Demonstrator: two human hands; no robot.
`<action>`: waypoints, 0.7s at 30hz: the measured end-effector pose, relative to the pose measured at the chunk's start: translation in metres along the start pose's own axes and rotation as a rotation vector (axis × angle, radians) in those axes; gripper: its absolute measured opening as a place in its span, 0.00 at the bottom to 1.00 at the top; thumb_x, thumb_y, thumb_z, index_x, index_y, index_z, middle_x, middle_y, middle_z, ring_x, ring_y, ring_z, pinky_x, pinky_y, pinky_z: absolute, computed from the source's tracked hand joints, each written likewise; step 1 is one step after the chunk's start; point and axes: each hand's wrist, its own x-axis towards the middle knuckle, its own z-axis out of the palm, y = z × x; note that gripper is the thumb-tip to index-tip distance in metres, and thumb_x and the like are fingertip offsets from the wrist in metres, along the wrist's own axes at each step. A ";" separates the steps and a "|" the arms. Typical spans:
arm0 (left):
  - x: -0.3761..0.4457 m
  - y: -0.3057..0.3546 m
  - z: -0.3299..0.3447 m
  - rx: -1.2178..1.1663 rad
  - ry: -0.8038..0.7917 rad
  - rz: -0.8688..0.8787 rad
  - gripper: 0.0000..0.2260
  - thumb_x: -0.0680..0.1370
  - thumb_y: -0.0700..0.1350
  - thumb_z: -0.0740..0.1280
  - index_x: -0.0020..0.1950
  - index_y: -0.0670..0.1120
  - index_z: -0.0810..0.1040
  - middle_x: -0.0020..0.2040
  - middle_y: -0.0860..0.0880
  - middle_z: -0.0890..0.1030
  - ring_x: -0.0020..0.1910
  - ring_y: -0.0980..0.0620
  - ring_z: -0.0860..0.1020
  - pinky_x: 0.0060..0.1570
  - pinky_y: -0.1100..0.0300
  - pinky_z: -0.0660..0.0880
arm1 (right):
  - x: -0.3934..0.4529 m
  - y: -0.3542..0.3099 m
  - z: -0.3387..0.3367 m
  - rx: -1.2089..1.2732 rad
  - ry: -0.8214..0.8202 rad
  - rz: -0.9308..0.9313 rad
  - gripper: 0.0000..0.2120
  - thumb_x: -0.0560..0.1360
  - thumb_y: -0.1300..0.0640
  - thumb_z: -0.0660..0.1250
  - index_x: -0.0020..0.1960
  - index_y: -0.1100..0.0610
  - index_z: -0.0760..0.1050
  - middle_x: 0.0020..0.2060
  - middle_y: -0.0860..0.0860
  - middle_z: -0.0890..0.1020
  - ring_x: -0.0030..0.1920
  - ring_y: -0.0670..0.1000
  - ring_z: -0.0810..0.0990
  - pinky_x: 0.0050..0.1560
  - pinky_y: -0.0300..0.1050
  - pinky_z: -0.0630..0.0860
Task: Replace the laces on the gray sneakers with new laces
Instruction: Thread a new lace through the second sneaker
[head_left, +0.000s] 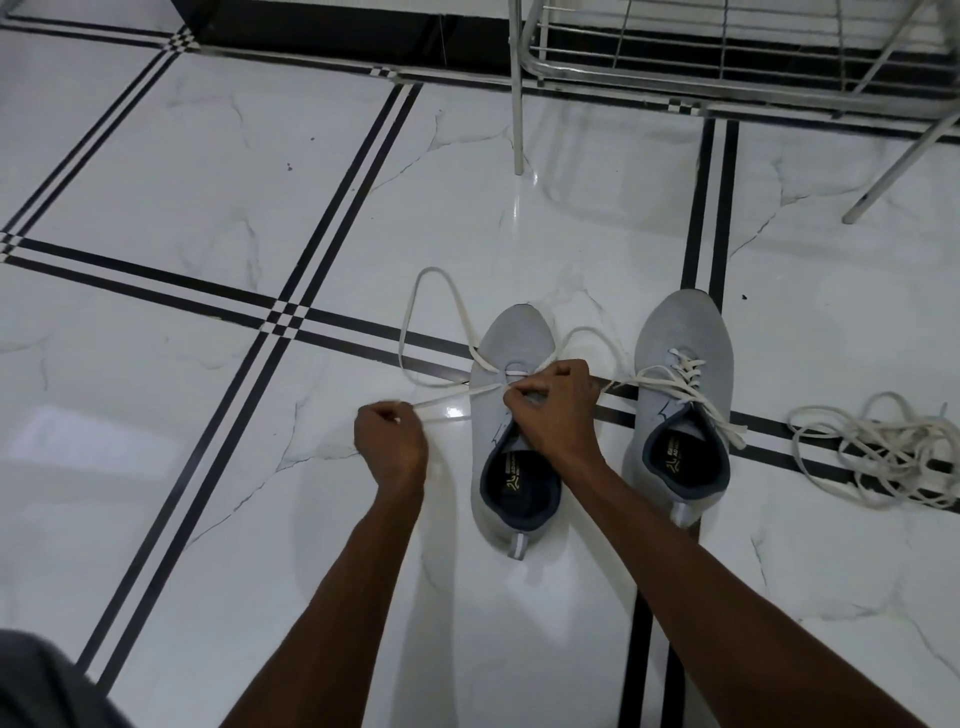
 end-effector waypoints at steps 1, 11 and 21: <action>-0.004 0.006 0.000 0.106 0.012 0.165 0.09 0.79 0.43 0.70 0.58 0.43 0.77 0.57 0.45 0.78 0.61 0.46 0.73 0.57 0.56 0.71 | -0.001 -0.001 0.000 0.000 -0.001 -0.001 0.04 0.71 0.56 0.73 0.44 0.50 0.86 0.52 0.53 0.76 0.59 0.51 0.69 0.58 0.37 0.56; -0.011 0.008 0.014 0.106 -0.095 0.476 0.06 0.79 0.41 0.68 0.47 0.44 0.84 0.44 0.47 0.85 0.44 0.49 0.82 0.49 0.52 0.79 | -0.002 0.000 -0.005 -0.026 0.074 -0.093 0.03 0.68 0.59 0.74 0.39 0.52 0.86 0.40 0.38 0.70 0.57 0.49 0.71 0.59 0.43 0.56; -0.029 0.013 0.028 0.221 -0.333 0.845 0.06 0.80 0.47 0.70 0.54 0.48 0.85 0.52 0.51 0.84 0.53 0.52 0.78 0.56 0.48 0.75 | -0.001 0.001 -0.007 -0.021 0.068 -0.071 0.03 0.69 0.54 0.75 0.41 0.52 0.87 0.44 0.43 0.75 0.59 0.49 0.70 0.61 0.43 0.57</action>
